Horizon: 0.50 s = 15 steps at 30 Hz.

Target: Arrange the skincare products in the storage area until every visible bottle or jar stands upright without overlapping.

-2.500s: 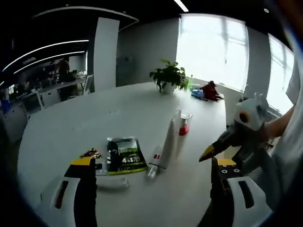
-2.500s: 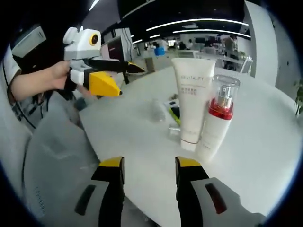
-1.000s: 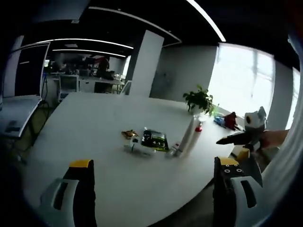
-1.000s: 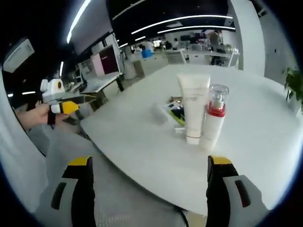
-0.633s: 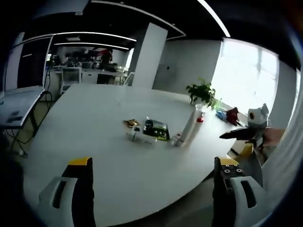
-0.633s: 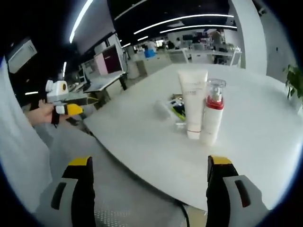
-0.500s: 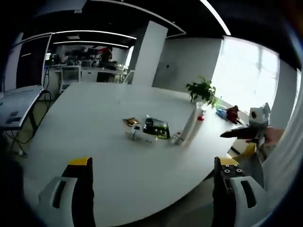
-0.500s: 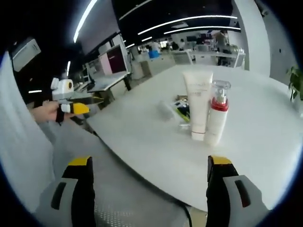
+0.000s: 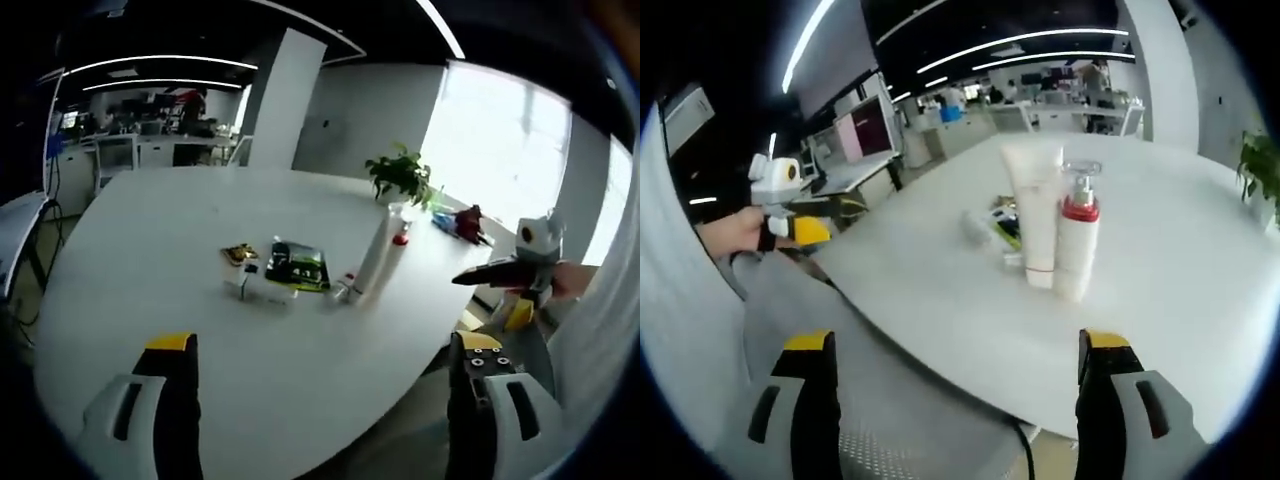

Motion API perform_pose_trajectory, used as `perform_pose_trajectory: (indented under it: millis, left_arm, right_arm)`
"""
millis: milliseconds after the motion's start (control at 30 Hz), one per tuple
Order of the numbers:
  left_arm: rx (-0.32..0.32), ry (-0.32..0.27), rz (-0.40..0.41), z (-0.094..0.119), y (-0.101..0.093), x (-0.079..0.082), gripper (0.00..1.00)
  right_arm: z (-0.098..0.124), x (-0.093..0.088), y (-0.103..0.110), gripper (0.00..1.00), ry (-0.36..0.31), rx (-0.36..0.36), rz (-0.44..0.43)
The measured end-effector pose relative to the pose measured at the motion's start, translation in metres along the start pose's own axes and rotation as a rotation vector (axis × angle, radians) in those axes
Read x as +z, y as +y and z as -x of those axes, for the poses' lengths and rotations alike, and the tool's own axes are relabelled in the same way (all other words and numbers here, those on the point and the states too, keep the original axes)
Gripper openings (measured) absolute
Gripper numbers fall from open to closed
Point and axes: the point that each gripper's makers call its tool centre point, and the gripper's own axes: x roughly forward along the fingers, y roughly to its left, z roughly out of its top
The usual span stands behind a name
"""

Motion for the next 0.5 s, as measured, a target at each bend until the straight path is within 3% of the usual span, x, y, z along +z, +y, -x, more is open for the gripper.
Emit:
perform_pose_trajectory:
  millis: [200, 500]
  left_arm:
    - [-0.022, 0.023, -0.021, -0.011, -0.002, 0.002, 0.92]
    - [-0.061, 0.097, -0.052, -0.031, -0.005, -0.005, 0.82]
  right_arm:
    - [0.0, 0.003, -0.009, 0.99, -0.008, -0.016, -0.011]
    - [-0.011, -0.008, -0.021, 0.99, 0.009, -0.013, -0.042]
